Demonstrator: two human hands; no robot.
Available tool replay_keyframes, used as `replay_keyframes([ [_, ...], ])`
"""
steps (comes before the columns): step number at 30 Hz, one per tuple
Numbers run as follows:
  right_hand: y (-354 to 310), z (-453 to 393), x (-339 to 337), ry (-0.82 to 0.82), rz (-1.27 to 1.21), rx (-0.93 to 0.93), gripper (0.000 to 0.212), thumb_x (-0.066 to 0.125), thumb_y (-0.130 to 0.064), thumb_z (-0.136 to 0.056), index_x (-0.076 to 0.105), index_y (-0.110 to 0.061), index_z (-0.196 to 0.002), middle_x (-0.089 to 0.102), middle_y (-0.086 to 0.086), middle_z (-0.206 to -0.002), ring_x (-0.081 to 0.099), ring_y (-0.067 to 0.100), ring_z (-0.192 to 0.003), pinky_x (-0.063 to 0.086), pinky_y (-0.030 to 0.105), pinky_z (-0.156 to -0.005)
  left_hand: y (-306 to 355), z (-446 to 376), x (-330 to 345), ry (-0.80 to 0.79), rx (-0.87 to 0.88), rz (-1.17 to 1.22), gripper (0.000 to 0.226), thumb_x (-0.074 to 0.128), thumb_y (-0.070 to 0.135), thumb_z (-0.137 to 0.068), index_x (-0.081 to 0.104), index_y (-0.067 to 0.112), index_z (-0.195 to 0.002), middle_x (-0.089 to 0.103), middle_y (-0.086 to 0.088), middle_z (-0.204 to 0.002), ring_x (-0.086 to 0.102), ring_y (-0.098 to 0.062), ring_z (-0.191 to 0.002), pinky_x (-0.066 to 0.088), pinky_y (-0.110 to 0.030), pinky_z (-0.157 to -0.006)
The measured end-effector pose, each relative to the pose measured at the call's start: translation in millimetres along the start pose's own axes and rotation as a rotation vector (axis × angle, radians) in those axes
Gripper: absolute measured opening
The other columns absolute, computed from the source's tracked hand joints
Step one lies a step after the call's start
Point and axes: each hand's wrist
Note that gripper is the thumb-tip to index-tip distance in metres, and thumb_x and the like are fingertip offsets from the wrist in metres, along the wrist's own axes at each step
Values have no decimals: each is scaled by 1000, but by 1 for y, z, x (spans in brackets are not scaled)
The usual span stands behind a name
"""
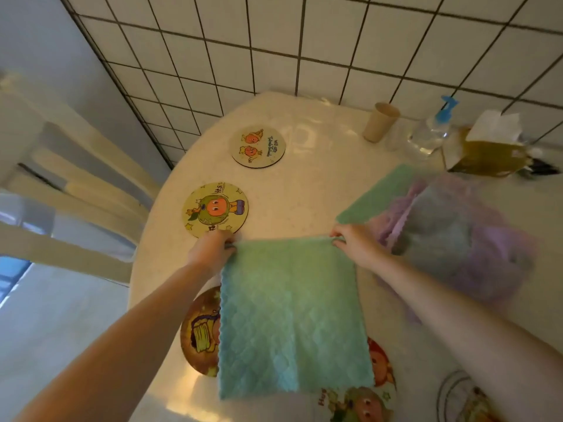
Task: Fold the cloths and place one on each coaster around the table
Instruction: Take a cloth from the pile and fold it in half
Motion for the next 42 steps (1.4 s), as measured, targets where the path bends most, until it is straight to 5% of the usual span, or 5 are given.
replay_keyframes([
  [15,11,-31,12,232,472,-227,35,66,8,-62,61,-3,-96,57,17,-96,57,36,-89,50,40,-61,-12,-19,21,449,175,-329,35,71,9,-77,64,9,-111,62,-10,-113,54,-35,-100,47,-42,-77],
  [23,-3,71,75,96,448,-649,25,69,-8,-75,70,-9,-100,66,10,-114,62,28,-107,54,39,-90,0,84,82,109,777,-300,46,47,35,-94,52,16,-135,46,-3,-145,39,-22,-136,32,-39,-110],
  [29,-7,153,101,-9,507,-615,46,47,-42,-88,63,-11,-118,57,7,-130,49,23,-125,44,37,-103,-17,143,118,38,809,-462,71,34,65,-91,34,21,-147,24,0,-157,19,-24,-145,14,-45,-112],
  [39,-1,200,111,148,580,-579,32,49,-3,-85,61,-3,-114,59,16,-126,54,34,-121,54,41,-90,-34,174,123,235,946,-524,44,45,4,-84,59,1,-126,58,-16,-131,53,-29,-124,53,-37,-93],
  [42,-4,204,99,59,563,-493,66,75,7,-56,60,-3,-119,58,16,-127,54,35,-120,58,39,-81,-26,183,122,204,885,-510,56,62,-4,-76,55,3,-131,57,-17,-132,54,-32,-123,57,-35,-83],
])
Point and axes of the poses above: each hand's wrist, its own z-axis away from the middle knuckle, its own x-axis out of the palm, y = z × x
